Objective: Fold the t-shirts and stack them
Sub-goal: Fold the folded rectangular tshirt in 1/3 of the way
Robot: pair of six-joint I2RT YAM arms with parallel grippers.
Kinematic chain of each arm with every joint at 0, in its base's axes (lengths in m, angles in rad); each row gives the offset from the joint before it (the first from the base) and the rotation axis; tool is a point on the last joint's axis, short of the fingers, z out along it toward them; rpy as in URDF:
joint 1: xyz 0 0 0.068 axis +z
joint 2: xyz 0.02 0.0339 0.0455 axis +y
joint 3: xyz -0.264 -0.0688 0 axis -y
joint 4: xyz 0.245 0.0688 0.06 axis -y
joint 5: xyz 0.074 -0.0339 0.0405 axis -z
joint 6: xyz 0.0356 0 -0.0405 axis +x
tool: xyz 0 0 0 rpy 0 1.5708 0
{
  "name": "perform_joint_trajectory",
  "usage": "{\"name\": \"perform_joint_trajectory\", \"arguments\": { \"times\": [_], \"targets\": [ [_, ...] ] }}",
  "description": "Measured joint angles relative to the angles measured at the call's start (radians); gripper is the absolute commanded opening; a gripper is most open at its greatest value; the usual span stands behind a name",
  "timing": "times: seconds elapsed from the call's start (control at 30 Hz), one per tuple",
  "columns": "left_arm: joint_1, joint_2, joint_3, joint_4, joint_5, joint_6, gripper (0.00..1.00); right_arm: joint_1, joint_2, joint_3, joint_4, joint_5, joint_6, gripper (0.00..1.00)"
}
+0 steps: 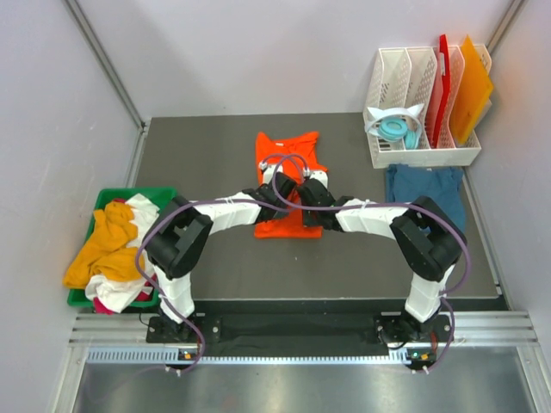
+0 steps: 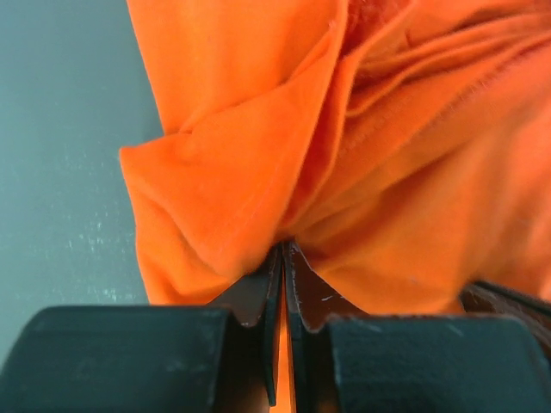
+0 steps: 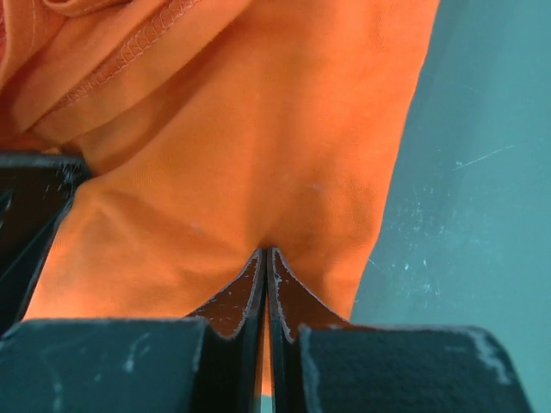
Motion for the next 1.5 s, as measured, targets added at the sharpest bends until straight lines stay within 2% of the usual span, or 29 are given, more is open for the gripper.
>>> {"name": "perform_joint_trajectory", "arguments": {
  "times": [0.7,0.97,1.17,1.27,1.3,1.37,1.4,1.47,1.5],
  "targets": [
    [0.157,0.217,0.352,-0.005,0.007,0.078,0.09,0.000,-0.014,-0.046,0.066,0.003,0.017,0.00],
    [0.220,0.320,0.449,-0.024,0.004,0.087,0.09,0.000,-0.015,-0.053,0.076,0.004,0.020,0.00],
    [0.259,0.328,0.450,-0.032,-0.019,0.090,0.15,0.000,-0.015,-0.050,0.073,0.010,0.018,0.00],
    [0.263,0.292,0.407,-0.036,-0.028,0.093,0.23,0.003,-0.016,-0.031,0.043,0.021,0.006,0.28],
    [0.262,0.274,0.395,-0.042,-0.031,0.094,0.25,0.004,-0.016,-0.022,0.022,0.033,-0.003,0.44],
    [0.257,0.222,0.373,-0.056,-0.040,0.094,0.34,0.004,-0.017,0.010,-0.032,0.065,-0.027,0.62],
    [0.254,0.195,0.361,-0.061,-0.044,0.093,0.43,0.004,-0.021,0.026,-0.052,0.080,-0.034,0.73],
    [0.245,0.105,0.318,-0.059,-0.052,0.090,0.59,0.004,-0.044,0.063,-0.091,0.105,-0.058,0.76],
    [0.240,0.055,0.290,-0.058,-0.055,0.087,0.61,0.004,-0.062,0.082,-0.106,0.116,-0.069,0.76]
  ]
}}
